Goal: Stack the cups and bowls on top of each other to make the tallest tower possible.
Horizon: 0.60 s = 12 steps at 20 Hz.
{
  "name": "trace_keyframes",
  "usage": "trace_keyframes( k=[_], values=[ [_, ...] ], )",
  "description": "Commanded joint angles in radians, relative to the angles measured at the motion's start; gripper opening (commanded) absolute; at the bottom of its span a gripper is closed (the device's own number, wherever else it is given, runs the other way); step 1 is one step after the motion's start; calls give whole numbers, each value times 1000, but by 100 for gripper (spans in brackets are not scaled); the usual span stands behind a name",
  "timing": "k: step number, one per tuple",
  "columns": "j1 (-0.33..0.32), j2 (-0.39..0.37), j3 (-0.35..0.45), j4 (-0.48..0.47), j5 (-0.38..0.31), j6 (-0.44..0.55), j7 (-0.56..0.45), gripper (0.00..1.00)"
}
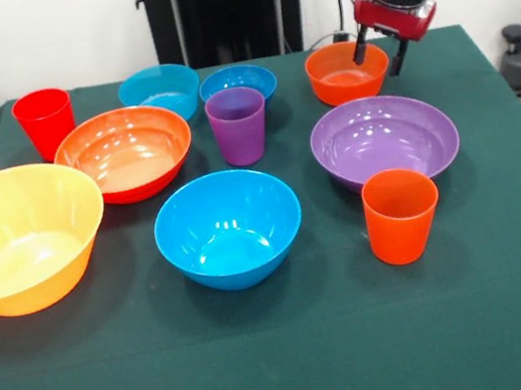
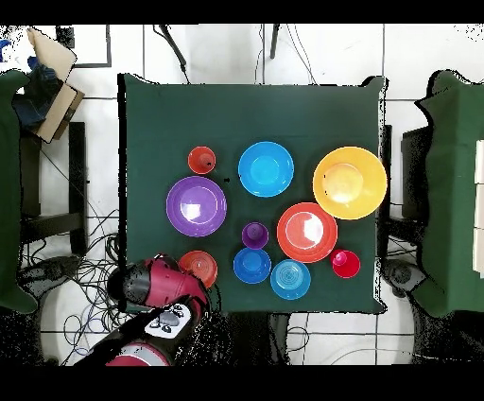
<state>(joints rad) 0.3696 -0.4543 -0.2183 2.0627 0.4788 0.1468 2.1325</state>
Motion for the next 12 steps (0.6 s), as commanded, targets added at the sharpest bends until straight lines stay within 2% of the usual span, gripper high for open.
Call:
trace_keyframes(
  k=[1, 8, 12],
  values=[
    [-48, 41, 155, 58, 46, -34, 236, 100],
    [-182, 61, 307, 92, 0, -168, 236, 100],
    [-196, 69, 323, 87, -4, -182, 236, 100]
  ],
)
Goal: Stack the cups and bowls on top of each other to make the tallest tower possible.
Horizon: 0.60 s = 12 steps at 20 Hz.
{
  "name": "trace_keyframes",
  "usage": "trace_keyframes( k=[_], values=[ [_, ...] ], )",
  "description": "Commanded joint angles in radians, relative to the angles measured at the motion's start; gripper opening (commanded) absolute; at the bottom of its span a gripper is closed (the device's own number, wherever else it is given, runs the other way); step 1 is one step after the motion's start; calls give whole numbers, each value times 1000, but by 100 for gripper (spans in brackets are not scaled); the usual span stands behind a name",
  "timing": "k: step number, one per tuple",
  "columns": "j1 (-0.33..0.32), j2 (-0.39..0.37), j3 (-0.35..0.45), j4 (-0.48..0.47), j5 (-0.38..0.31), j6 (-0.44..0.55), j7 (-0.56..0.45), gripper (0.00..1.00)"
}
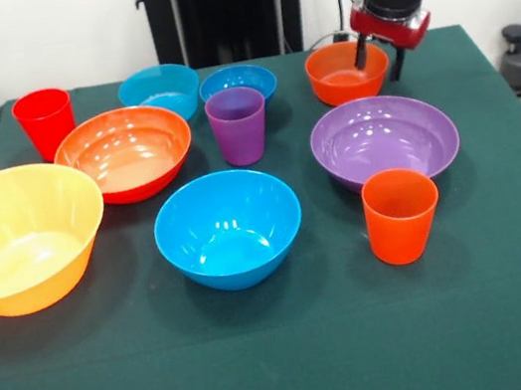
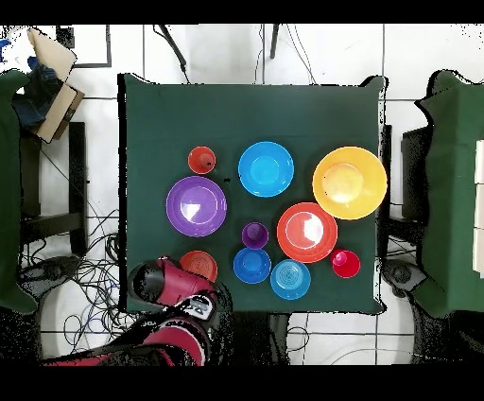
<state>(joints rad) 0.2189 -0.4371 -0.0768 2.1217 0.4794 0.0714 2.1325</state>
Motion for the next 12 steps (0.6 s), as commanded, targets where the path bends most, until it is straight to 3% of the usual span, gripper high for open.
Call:
trace_keyframes(
  k=[1, 11, 12],
  values=[
    [-43, 52, 181, 28, -2, -106, 237, 100],
    [-42, 59, 176, 26, -4, -184, 257, 100],
    [-48, 56, 181, 31, -5, -203, 269, 0]
  ],
)
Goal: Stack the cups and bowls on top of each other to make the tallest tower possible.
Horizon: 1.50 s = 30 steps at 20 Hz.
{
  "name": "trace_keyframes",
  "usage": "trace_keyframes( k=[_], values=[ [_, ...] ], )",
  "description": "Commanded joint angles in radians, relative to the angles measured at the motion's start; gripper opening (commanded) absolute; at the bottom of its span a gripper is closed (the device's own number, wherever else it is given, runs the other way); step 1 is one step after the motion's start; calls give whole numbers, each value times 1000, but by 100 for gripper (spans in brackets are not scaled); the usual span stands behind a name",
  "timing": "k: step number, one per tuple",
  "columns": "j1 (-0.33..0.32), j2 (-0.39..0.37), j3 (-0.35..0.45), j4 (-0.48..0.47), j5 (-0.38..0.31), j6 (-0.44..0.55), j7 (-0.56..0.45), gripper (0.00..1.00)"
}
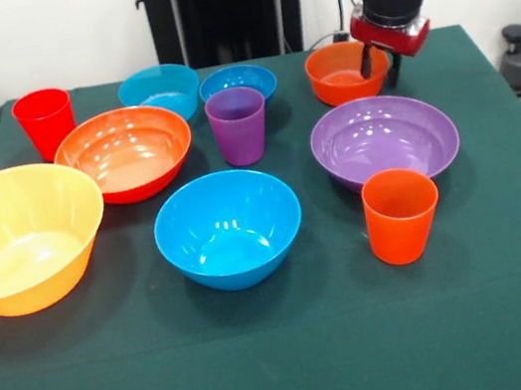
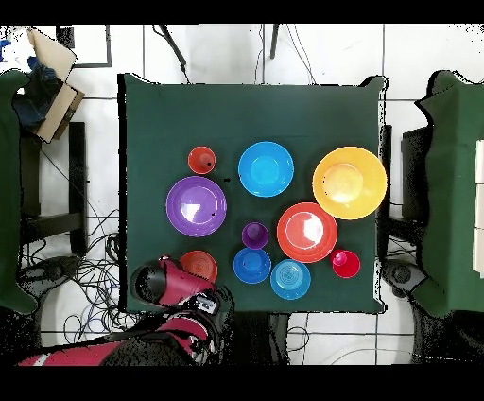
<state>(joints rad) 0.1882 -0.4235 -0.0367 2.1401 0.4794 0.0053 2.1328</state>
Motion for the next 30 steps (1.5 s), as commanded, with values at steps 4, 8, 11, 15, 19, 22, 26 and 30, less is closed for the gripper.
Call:
trace_keyframes(
  k=[4, 8, 11, 15, 19, 22, 26, 30],
  values=[
    [31, -69, 79, 38, 65, 10, 272, 0],
    [75, -268, -38, 52, 44, 248, 250, 0],
    [78, -395, -116, 32, -24, 447, 245, 0],
    [73, -492, -199, -6, -83, 603, 224, 0],
    [105, -492, -323, -72, -141, 632, 198, 0],
    [51, -509, -352, -42, -186, 565, 113, 0],
    [-80, -563, -369, -44, -255, 588, -21, 0],
    [-175, -543, -391, -130, -324, 622, -43, 0]
  ],
)
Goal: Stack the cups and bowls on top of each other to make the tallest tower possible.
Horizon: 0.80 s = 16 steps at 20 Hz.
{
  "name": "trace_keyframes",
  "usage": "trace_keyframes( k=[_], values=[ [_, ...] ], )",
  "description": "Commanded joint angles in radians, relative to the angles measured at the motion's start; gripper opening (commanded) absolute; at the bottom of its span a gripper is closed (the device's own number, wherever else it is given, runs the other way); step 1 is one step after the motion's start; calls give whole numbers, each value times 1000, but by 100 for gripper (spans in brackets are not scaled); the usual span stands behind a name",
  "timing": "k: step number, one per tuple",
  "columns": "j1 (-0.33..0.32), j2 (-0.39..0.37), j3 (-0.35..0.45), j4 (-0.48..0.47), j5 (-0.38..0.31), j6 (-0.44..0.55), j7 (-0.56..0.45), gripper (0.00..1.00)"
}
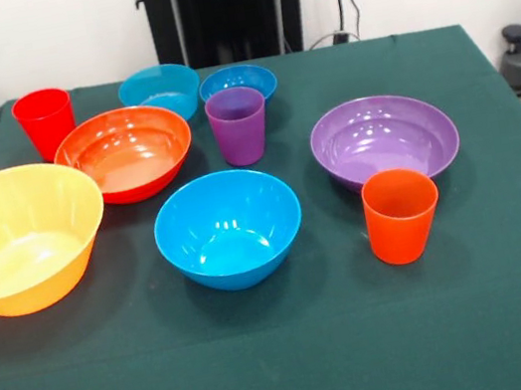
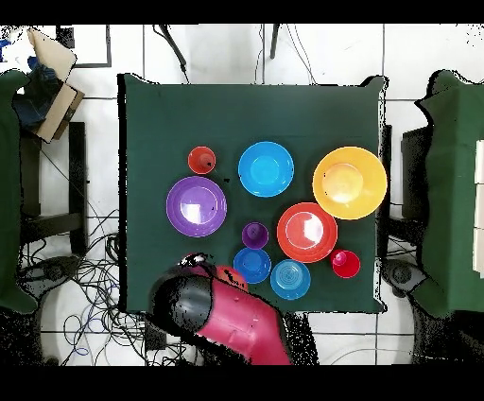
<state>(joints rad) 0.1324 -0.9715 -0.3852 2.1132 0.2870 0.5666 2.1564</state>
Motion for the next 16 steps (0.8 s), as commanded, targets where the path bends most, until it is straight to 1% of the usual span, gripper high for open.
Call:
trace_keyframes(
  k=[1, 2, 3, 4, 6, 9, 11, 12, 15, 16],
  values=[
    [-144, 10, -30, -112, -139, 52, -69, 0],
    [-185, 26, -13, -125, -145, 24, -79, 0],
    [-212, 33, 5, -129, -152, 4, -80, 0],
    [-261, 49, 34, -133, -155, -38, -94, 0],
    [-324, 68, 81, -134, -170, -94, -108, 0],
    [-379, 107, 128, -140, -204, -169, -99, 0],
    [-411, 152, 157, -153, -229, -219, -84, 0],
    [-415, 181, 154, -172, -247, -239, -70, 0],
    [-435, 215, 168, -205, -275, -258, -60, 0],
    [-452, 223, 184, -217, -281, -262, -69, 0]
  ],
)
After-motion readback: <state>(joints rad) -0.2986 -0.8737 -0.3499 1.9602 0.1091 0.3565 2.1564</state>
